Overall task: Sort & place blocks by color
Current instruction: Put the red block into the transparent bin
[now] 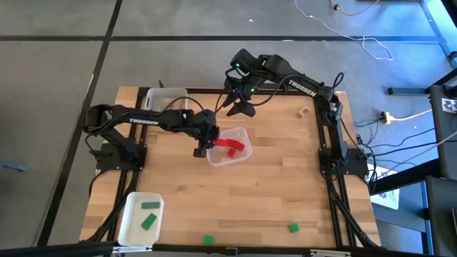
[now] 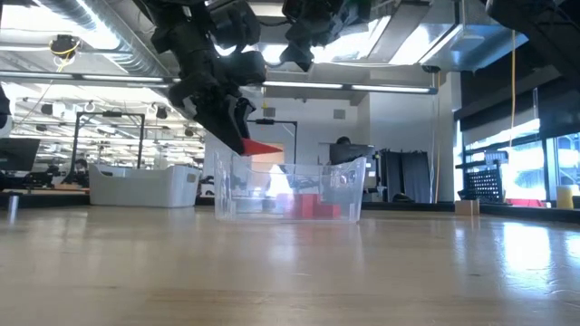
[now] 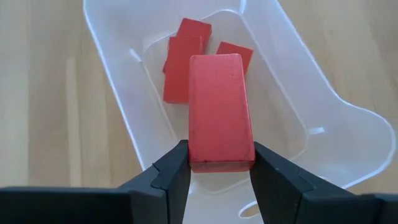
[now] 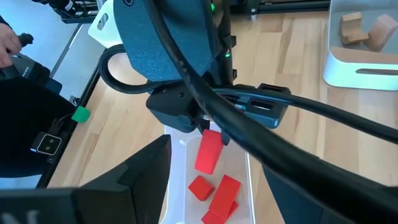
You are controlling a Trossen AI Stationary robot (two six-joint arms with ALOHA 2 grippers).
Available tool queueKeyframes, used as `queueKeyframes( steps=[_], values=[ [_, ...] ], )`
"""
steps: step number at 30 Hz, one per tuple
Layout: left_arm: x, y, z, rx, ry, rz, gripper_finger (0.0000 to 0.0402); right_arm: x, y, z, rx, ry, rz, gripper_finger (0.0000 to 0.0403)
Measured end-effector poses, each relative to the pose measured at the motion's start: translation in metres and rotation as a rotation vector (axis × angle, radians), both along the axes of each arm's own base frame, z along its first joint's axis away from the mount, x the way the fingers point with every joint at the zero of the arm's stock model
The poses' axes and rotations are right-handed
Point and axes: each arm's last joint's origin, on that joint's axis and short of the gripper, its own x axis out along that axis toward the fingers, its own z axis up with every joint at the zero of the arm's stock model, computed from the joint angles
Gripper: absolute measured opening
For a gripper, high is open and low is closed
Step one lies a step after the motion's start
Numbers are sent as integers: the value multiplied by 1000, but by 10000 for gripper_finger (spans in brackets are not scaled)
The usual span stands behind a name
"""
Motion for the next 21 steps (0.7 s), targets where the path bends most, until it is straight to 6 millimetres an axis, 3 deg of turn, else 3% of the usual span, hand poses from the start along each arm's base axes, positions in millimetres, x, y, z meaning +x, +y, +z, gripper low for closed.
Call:
queueKeyframes(
  steps=[10, 21],
  values=[
    [0, -1, 0, -16, -6, -38, 132, 0, 0, 0, 1, 1, -2, 243],
    [2, -1, 0, -17, -20, -45, 154, 0, 0, 0, 5, 7, -5, 243]
  ],
)
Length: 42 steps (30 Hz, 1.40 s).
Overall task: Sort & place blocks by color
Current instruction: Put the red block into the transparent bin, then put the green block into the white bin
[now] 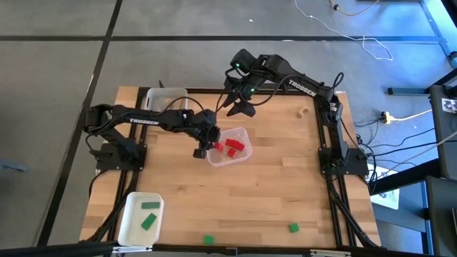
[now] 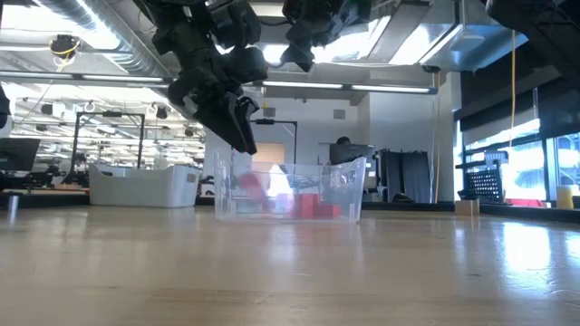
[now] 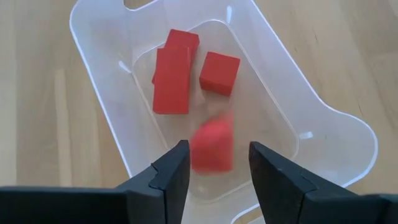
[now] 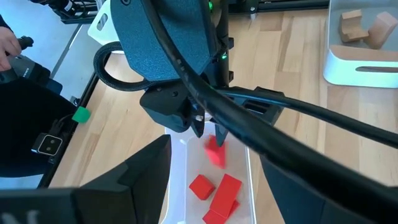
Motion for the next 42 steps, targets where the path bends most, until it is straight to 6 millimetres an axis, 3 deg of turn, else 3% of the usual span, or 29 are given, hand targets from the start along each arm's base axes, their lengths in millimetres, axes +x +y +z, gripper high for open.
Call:
queueKeyframes(
  steps=[13, 21, 29, 35, 42],
  values=[
    [-3, 3, 2, 34, 15, 51, 153, 1, 0, 0, -4, -7, 0, 243],
    [-16, 13, 10, -108, 34, 199, 152, 2, -2, 2, -10, -24, -8, 243],
    [-41, 6, 33, -207, 44, 278, 151, -6, -13, 0, -19, -12, -12, 243],
    [-58, -3, 62, -176, -63, 340, 152, -18, -26, -3, -5, 42, -34, 243],
    [-84, -7, 81, -168, -94, 443, 152, -21, -27, -5, 10, 68, -39, 243]
  ],
)
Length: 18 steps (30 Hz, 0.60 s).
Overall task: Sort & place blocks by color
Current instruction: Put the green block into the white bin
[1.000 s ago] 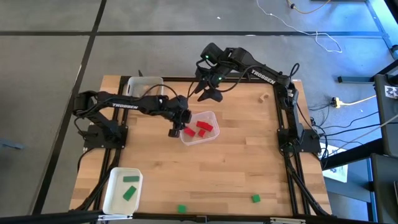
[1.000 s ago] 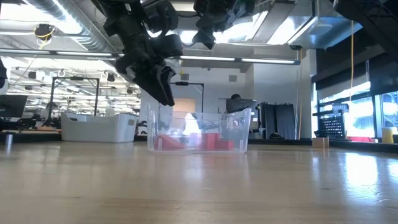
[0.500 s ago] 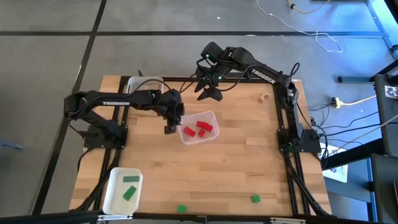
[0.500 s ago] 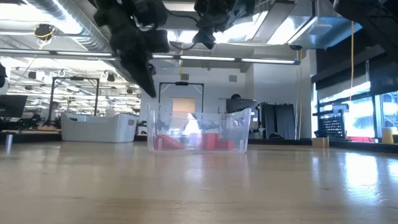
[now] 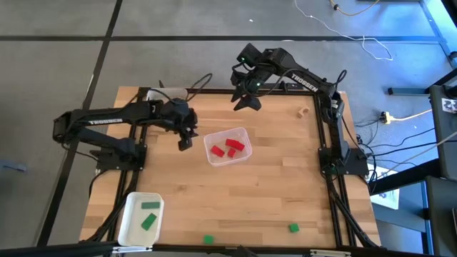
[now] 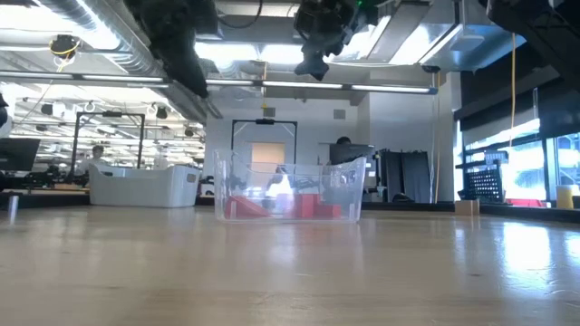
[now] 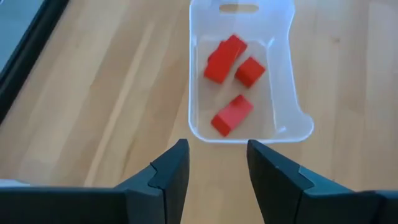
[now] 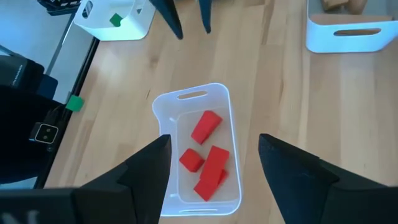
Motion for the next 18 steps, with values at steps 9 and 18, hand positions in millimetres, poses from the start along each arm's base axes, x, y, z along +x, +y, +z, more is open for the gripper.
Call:
queueKeyframes(
  steps=[9, 18],
  values=[
    [-12, -9, 5, -57, 17, 23, 152, 7, 16, 0, 3, 4, 42, 243],
    [-18, -31, 3, -100, 73, -110, 153, 21, 67, -3, 31, 66, 171, 243]
  ],
)
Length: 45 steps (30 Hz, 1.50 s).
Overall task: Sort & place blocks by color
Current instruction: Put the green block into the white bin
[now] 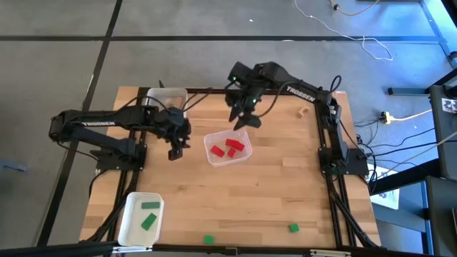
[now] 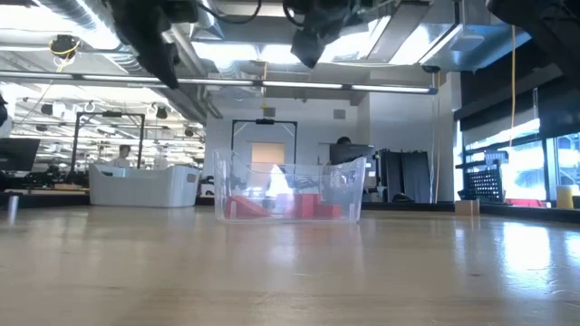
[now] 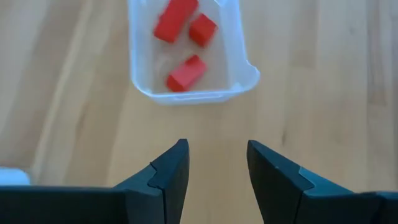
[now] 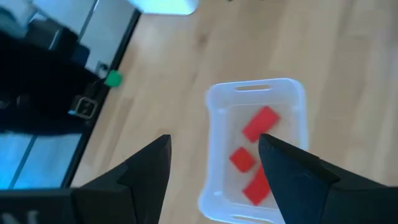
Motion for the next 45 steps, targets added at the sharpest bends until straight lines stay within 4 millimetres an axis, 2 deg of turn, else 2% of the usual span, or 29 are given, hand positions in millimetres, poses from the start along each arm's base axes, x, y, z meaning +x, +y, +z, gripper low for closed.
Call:
queueKeyframes(
  steps=[8, 14, 20, 23, 27, 37, 45],
  values=[
    [-18, -25, 13, 3, -58, -125, 153, 9, 75, -3, 25, 88, 179, 243],
    [-37, -36, 25, 8, -122, -188, 153, 9, 137, -4, 51, 211, 216, 243],
    [-47, -41, 30, 17, -156, -219, 153, 6, 180, -8, -223, 298, 81, 243],
    [-49, -43, 29, 25, -142, -229, 153, 6, 196, -8, -235, 276, 84, 243],
    [-50, -46, 28, 25, -132, -246, 153, 9, 208, -11, -215, 278, 66, 243],
    [-52, -51, 29, -2, -136, -261, 153, 16, 211, -18, -219, 268, 75, 243],
    [-60, -55, 31, 10, -145, -321, 153, 39, 219, -29, -138, 205, -27, 243]
  ],
)
